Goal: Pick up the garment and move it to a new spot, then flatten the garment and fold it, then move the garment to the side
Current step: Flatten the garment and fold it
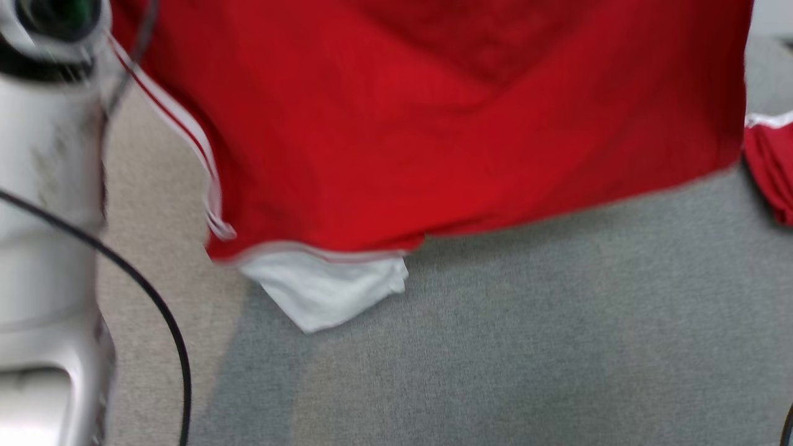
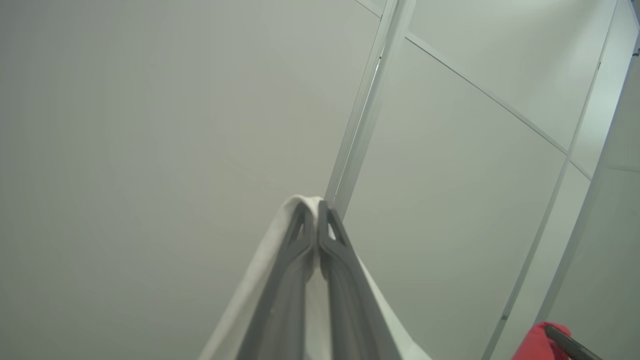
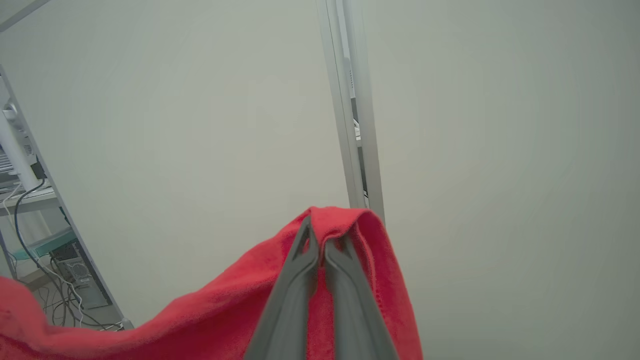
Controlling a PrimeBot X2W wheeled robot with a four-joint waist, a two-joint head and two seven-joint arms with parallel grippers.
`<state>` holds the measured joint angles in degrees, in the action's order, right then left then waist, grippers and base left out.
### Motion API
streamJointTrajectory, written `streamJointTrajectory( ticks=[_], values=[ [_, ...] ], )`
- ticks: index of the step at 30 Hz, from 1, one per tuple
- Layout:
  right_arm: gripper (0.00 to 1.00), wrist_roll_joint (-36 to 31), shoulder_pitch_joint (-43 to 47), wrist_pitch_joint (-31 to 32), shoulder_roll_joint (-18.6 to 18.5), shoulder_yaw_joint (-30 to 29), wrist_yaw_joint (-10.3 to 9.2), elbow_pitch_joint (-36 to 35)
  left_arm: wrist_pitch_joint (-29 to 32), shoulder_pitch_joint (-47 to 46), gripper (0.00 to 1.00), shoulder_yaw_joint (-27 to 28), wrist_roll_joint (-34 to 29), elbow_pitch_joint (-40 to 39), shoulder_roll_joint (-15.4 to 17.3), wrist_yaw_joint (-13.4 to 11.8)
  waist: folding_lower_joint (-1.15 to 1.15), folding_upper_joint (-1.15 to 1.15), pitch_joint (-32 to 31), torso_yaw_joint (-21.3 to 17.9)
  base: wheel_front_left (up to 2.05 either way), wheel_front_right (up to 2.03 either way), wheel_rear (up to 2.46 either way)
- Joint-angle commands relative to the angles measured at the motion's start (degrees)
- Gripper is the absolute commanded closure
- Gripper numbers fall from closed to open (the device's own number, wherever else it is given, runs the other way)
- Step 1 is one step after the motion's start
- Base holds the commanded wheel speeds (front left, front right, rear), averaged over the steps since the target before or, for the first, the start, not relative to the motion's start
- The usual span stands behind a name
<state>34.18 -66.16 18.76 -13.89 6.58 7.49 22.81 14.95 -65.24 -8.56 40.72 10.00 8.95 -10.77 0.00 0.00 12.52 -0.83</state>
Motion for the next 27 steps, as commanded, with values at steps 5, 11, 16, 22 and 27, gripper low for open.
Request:
streamJointTrajectory(
  ticks=[5, 11, 16, 22, 27],
  values=[
    [1.00, -1.6, -15.9, -2.6, 1.0, 1.6, -0.01, 8.4, -1.9, -17.6, 1.00, -0.2, -3.3, 10.4, 1.4, 0.9, 0.00, 0.00, 14.7, -1.2, 0.00, 0.00, 0.00],
    [1.00, -4.2, -31.3, -16.9, 3.9, 0.0, -0.01, 20.7, -15.9, -36.6, 1.00, 0.1, -6.9, 24.4, 0.5, 4.4, 0.00, 0.00, 21.6, -1.0, 0.00, 0.00, 0.00],
    [1.00, -3.1, -35.6, -26.0, 5.4, 1.6, -0.01, 28.2, -25.5, -44.0, 1.00, 0.7, -6.8, 33.8, -1.9, 6.6, 0.00, 0.00, 24.5, 0.5, 0.00, 0.00, 0.00],
    [1.00, 3.5, -30.9, -27.9, 5.2, 6.2, -0.01, 33.4, -29.0, -40.5, 1.00, -0.7, -6.1, 41.8, -4.2, 10.6, 0.00, 0.00, 27.9, 3.6, 0.00, 0.00, 0.00],
    [1.00, 7.9, -24.5, -28.7, 3.0, 10.4, -0.01, 36.1, -29.9, -34.1, 1.00, -3.2, -6.7, 46.1, -5.5, 13.6, 0.00, 0.00, 29.5, 6.1, 0.00, 0.00, 0.00]
  ],
)
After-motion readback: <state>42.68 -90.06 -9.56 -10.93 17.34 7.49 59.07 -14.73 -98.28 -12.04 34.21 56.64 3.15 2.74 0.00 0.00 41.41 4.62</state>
